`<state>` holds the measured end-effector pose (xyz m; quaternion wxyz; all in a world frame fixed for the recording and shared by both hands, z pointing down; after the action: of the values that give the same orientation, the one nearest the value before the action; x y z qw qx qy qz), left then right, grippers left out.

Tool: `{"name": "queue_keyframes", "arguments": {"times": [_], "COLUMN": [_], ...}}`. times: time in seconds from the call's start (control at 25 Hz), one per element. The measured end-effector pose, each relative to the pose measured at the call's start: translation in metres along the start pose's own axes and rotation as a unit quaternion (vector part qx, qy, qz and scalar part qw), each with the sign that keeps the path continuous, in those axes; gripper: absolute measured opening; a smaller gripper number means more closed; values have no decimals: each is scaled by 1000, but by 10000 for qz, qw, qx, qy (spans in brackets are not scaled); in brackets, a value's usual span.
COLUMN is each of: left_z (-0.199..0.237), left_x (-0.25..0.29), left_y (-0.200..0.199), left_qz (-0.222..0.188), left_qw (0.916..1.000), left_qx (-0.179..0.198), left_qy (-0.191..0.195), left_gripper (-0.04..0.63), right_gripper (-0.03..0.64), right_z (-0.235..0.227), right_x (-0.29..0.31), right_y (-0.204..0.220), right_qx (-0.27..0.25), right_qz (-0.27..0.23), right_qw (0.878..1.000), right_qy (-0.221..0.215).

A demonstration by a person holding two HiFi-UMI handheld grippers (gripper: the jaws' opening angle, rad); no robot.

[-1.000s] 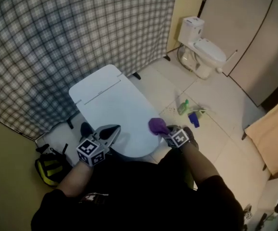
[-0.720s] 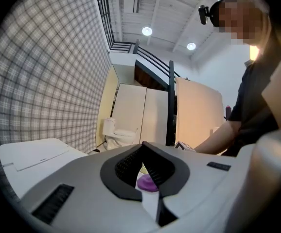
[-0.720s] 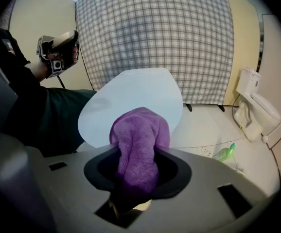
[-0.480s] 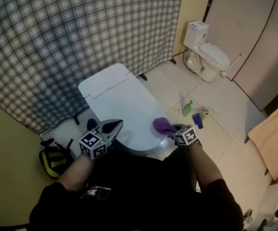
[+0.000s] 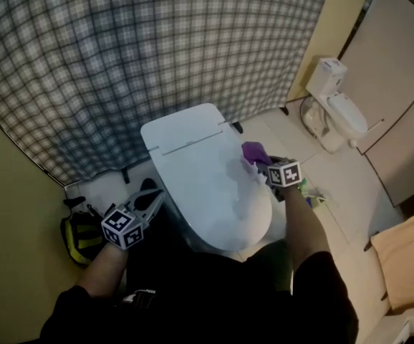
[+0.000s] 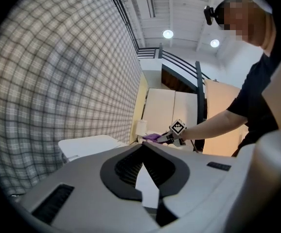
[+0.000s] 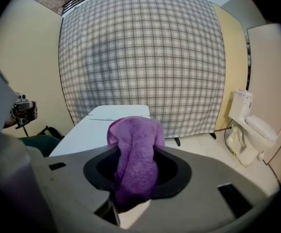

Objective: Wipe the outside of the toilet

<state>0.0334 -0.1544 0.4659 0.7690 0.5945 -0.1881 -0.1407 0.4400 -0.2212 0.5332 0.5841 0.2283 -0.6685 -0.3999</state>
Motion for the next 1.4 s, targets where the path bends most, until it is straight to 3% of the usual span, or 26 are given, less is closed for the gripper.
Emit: {"name": "queue_keyframes", "arguments": {"times": [0.32, 0.68, 0.84, 0.96, 1.24, 1.4], "left_z": [101, 211, 215, 226, 176, 161], "left_x": [-34, -50, -64, -58, -41, -43], "left_y": [19, 26, 50, 57, 42, 30], "left_qz": [260, 408, 568, 599, 697, 533], "left_qw": [9964, 9931, 9878, 9857, 9863, 9928], "left_qx": [-497, -435, -918, -1009, -898, -608], "left_qy": [-629, -1012, -1122, -1211, -1196, -878], "left_gripper": [6, 6, 6, 6, 6, 6], "right_gripper": [146, 147, 147, 146, 146, 146], "right_z": [-29, -62, -59, -71, -82, -66], "right_x": [158, 301, 312, 315, 264, 207], "right_y": [-109, -180, -151, -156, -93, -47], "right_qx": [-342, 85, 212, 383, 604, 862], "right_qz": [122, -261, 188, 320, 1216, 1311], "right_qw": [9992, 9992, 9996, 9981, 9850, 9812], "right_qy": [150, 293, -29, -369, -1061, -1123]}}
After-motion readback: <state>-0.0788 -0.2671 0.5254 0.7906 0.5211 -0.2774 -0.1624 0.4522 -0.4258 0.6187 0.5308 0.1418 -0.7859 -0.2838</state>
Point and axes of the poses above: the fingertips, and each gripper's own axes: x forward along the fingers, z to its left, y out of its underside, the point moved 3 cm from there along -x, backward along the fingers, and after that the axes turned 2 degrees about -x, right-handed, at the moved point
